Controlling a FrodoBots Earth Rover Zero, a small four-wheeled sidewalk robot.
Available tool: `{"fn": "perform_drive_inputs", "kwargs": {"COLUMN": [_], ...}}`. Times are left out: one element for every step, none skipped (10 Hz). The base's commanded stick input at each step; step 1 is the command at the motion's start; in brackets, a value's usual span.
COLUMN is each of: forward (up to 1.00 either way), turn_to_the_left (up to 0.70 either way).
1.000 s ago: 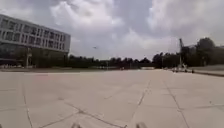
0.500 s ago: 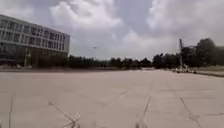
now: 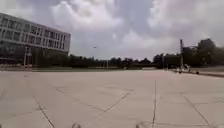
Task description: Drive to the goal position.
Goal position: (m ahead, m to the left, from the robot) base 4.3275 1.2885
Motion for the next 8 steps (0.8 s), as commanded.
{"fn": "perform_drive_inputs", "kwargs": {"forward": [0.60,0.60,0.60,0.60,0.60,0.60,0.60,0.60], "turn_to_the_left": [0.00,0.00,0.00,0.00,0.00,0.00,0.00,0.00]}}
